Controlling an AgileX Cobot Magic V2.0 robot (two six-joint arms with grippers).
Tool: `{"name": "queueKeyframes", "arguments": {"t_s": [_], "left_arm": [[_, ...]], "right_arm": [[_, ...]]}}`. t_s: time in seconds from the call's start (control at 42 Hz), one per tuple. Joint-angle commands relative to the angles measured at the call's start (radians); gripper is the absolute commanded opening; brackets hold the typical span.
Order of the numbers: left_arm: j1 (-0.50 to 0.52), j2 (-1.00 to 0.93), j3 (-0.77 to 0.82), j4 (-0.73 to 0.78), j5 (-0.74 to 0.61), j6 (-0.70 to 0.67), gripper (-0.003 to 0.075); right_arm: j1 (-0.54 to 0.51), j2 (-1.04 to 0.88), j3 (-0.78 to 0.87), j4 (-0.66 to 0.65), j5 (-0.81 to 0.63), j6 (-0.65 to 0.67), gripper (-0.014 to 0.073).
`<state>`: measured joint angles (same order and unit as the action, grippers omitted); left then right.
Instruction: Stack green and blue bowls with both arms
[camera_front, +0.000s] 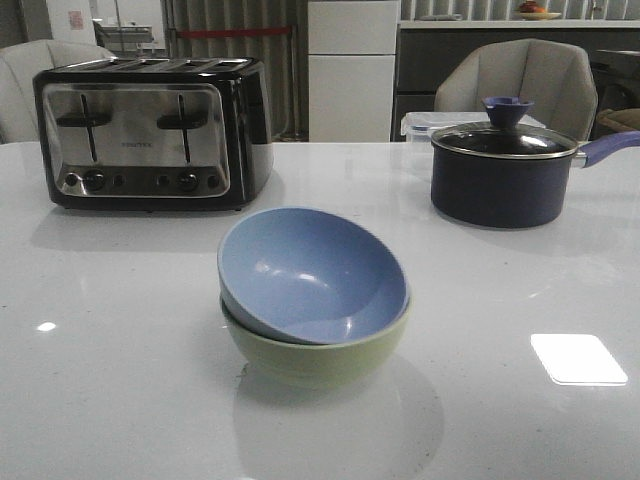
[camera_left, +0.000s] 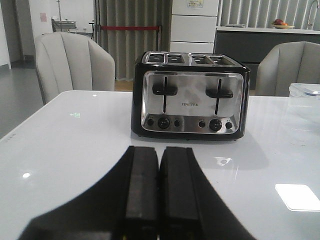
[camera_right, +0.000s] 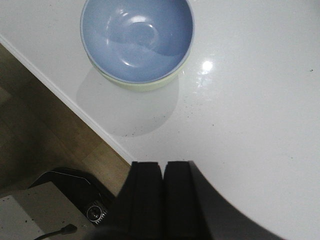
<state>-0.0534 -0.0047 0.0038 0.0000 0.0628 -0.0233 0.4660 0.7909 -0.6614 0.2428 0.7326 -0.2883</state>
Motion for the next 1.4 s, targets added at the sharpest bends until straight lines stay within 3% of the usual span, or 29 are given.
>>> {"name": "queueKeyframes", "arguments": {"t_s": [0.0, 0.31, 0.548, 0.81, 1.095, 1.381], "left_arm": [[-0.008, -0.02, 0.004, -0.005, -0.091, -0.006, 0.0093], [-0.008, -0.02, 0.004, -0.005, -0.091, -0.006, 0.0093], [-0.008, -0.02, 0.004, -0.005, -0.091, -0.006, 0.0093], [-0.008, -0.02, 0.004, -0.005, -0.091, -0.006, 0.0093], [-0.008, -0.02, 0.004, -0.005, -0.091, -0.006, 0.0093], [-0.008, -0.02, 0.004, -0.005, -0.091, -0.006, 0.0093]], "right_arm": [[-0.004, -0.011, -0.028, 0.006, -0.055, 0.001, 0.0055], [-0.02, -0.051, -0.005, 0.005, -0.067, 0.001, 0.0055], [-0.336, -0.359, 0.229, -0.017, -0.283, 0.001, 0.0055], [-0.54, -0.719, 0.539, -0.017, -0.55, 0.001, 0.0055], [-0.534, -0.822, 0.689, -0.016, -0.677, 0.001, 0.0055], [-0.493, -0.821, 0.686, -0.016, -0.701, 0.001, 0.0055]]}}
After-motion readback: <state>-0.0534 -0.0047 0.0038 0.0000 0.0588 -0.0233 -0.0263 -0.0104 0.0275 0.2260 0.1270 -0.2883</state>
